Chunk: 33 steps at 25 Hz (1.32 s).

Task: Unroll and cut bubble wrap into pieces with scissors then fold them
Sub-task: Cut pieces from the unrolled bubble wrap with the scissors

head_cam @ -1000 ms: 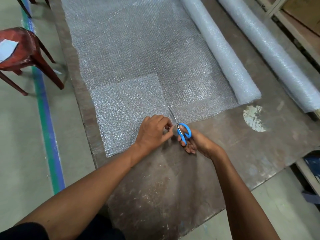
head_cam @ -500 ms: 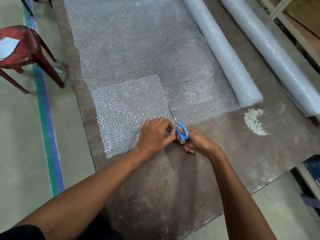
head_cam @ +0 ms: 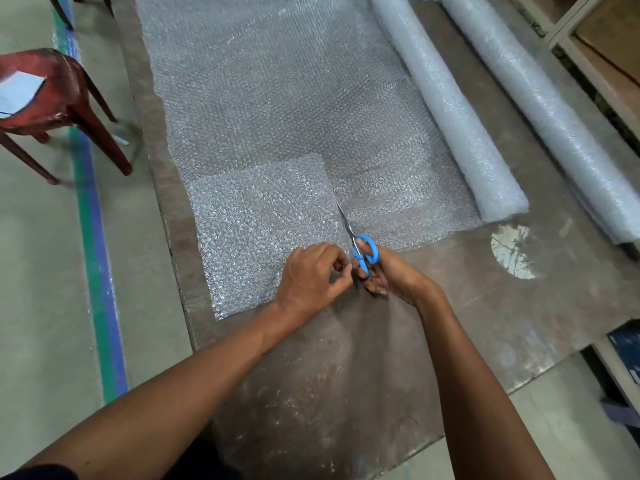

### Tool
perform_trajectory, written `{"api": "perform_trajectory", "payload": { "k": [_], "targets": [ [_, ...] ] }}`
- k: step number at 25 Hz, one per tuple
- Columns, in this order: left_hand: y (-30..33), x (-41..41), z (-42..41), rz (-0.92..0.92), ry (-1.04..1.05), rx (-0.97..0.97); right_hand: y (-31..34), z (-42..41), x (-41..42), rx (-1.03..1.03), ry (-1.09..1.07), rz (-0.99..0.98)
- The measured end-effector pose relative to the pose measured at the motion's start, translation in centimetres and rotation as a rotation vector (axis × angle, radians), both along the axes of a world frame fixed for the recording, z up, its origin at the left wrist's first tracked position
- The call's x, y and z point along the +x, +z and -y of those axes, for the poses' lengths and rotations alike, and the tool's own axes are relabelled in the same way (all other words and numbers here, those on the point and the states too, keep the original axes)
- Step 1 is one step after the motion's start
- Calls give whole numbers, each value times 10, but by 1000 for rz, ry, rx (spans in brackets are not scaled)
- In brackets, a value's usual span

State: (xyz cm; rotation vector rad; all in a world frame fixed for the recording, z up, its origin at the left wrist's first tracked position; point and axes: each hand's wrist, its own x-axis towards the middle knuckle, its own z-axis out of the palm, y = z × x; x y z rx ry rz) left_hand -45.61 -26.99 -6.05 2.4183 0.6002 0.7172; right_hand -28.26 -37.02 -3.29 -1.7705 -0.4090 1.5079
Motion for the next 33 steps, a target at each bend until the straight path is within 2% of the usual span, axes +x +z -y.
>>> {"api": "perform_trajectory", "payload": {
  "k": [4, 10, 21, 27, 33],
  "targets": [
    [2, -2, -2, -5, -2, -35, 0, 0, 1, 32, -3, 25],
    [7, -4, -3, -8, -6, -112, 0, -8, 8, -35, -12, 4],
    [10, -6, -4, -15, -40, -189, -1, -24, 8, 38, -10, 82],
    [8, -9, -3, -17, -27, -239, 4, -36, 17, 34, -37, -34],
    [6, -11, 0, 2, -37, -298, 2, -49, 21, 49, -37, -60]
  ]
}}
